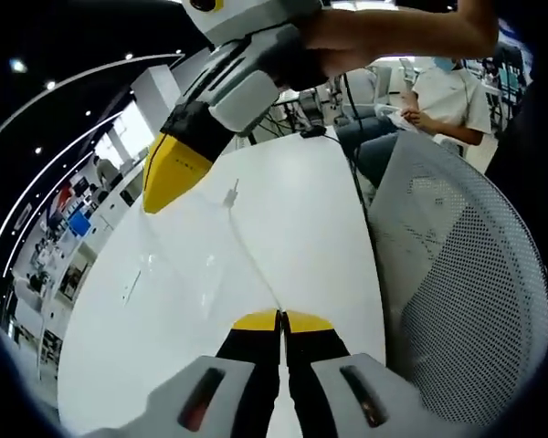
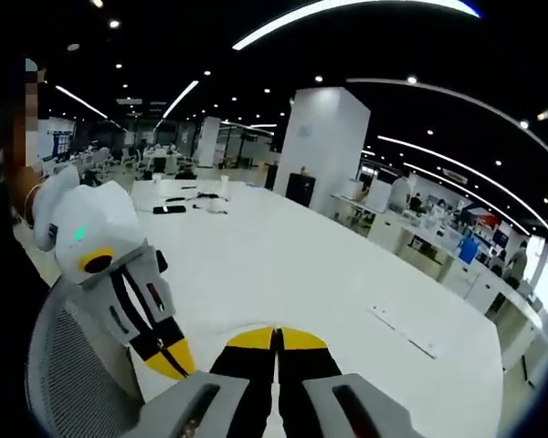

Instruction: Open the resealable bag by pulling the two sides of the seal apart until the entire bag opening is separated and visibly accessible.

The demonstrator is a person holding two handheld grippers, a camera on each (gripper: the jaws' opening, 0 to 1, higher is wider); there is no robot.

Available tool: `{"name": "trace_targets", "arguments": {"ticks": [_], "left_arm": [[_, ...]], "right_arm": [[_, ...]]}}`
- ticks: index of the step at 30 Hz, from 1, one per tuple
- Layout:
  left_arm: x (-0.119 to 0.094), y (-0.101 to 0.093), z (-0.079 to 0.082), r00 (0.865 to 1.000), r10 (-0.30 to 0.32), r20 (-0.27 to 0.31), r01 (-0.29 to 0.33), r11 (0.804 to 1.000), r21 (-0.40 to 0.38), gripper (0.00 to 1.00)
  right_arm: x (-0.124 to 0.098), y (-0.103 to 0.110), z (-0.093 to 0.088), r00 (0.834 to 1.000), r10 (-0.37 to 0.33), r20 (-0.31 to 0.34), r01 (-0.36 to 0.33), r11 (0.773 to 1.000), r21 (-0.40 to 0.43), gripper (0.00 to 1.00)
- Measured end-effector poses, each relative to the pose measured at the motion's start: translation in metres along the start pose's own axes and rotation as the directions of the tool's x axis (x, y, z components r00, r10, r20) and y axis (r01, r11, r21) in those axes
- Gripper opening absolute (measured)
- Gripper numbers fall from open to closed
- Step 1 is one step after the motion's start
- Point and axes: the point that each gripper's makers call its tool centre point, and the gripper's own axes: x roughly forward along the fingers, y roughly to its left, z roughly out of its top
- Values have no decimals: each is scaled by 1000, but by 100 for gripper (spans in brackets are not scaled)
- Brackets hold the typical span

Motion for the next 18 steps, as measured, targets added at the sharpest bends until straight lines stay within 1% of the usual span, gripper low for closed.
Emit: {"name": "trace_targets", "arguments": {"ticks": [3, 6, 7, 8, 9, 11, 13, 15, 17, 18], "left_arm": [[1, 1, -3, 1000, 0, -10, 0, 1000, 4, 0], [5, -3, -9, 999, -8, -31, 8, 1000, 24, 0], [8, -8, -12, 999, -19, -43, 20, 999, 33, 0], [9, -11, -13, 999, -26, -44, 27, 999, 27, 0], [11, -16, -14, 998, -40, -41, 41, 999, 14, 0], [13, -23, -16, 997, -56, -46, 56, 998, 6, 0], [13, -31, -18, 996, -72, -59, 72, 997, 12, 0], [12, -35, -17, 996, -81, -49, 81, 997, 1, 0], [10, -36, -16, 997, -76, -31, 75, 997, -21, 0], [8, -36, -16, 997, -70, -32, 69, 997, -31, 2]], "right_arm": [[1, 1, -6, 1000, 0, -16, 0, 1000, -14, 0], [6, 5, -20, 999, 11, -42, -11, 1000, -15, 0], [8, 9, -30, 998, 25, -63, -27, 999, -26, 0], [9, 11, -38, 996, 29, -88, -32, 999, -23, 0], [10, 15, -44, 995, 42, -94, -42, 999, -2, 0], [11, 20, -50, 993, 56, -100, -55, 998, 13, 0], [11, 27, -60, 989, 67, -128, -67, 998, 4, 0], [10, 33, -68, 986, 77, -148, -78, 997, 0, 0], [11, 40, -79, 981, 90, -169, -91, 996, 0, 0], [11, 44, -84, 977, 95, -190, -99, 995, -12, 0]]}}
